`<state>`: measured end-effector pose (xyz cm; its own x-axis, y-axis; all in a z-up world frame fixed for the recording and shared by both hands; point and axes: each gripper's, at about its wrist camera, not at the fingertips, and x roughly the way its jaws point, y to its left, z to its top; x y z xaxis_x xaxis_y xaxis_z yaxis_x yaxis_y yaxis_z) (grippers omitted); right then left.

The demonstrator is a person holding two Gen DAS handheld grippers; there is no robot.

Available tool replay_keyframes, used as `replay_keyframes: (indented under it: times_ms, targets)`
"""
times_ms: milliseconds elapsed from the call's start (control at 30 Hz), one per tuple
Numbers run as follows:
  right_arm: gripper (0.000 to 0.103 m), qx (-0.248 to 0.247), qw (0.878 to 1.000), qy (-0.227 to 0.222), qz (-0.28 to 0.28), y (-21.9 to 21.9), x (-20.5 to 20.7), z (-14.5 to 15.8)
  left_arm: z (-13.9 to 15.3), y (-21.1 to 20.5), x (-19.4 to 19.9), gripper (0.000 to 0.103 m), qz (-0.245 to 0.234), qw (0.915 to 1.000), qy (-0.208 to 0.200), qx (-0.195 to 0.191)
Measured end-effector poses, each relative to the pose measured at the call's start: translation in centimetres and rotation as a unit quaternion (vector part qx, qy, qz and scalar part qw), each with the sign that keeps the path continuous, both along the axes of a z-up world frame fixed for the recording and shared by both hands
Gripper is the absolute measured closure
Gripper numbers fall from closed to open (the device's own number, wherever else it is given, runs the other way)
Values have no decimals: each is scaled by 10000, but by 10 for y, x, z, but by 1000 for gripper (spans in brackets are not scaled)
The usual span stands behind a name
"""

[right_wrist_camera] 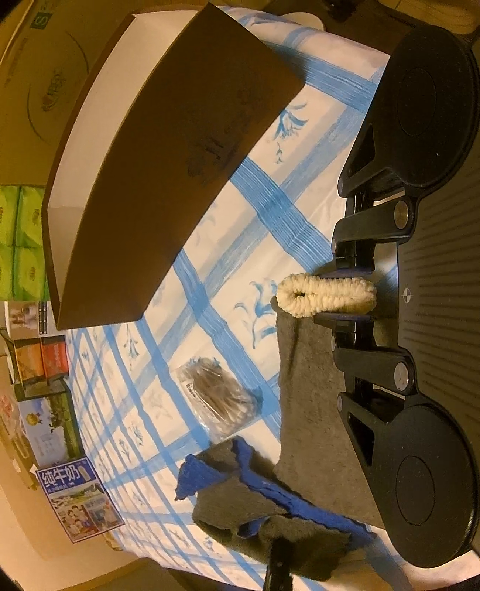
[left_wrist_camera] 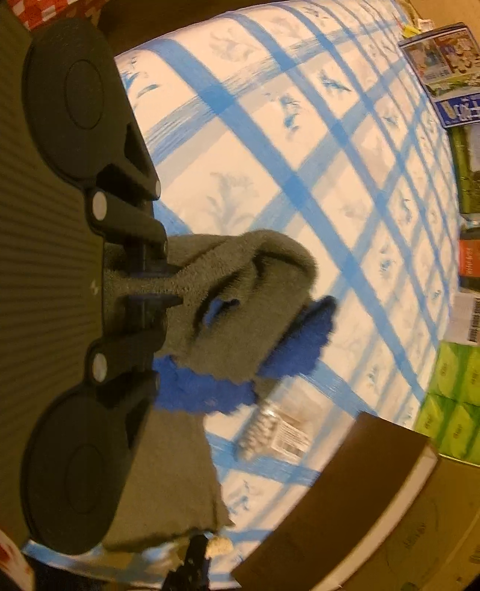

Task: Organize soft objects
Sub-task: 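Grasp and lift the grey blue-edged towel with the left tool while the right tool holds the ring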

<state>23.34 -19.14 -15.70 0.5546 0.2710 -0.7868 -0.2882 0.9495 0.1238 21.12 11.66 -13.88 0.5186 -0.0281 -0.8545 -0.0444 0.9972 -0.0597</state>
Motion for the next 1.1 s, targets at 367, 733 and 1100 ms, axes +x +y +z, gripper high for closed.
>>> replay_keyframes:
  times_ms: [367,733,1100]
  targets:
    - [84,71,9998,-61,-163,-10,9,6,20,-25,61,97,-367,9983,-460,-48]
    - [84,89,9993,10,-358,-24,23,2,-7,-54,102,39,-144,9991,-245,-327]
    - [84,197,9988,46,-451,-30,40,-1,-29,-68,124,38,-123,9992,-46,375]
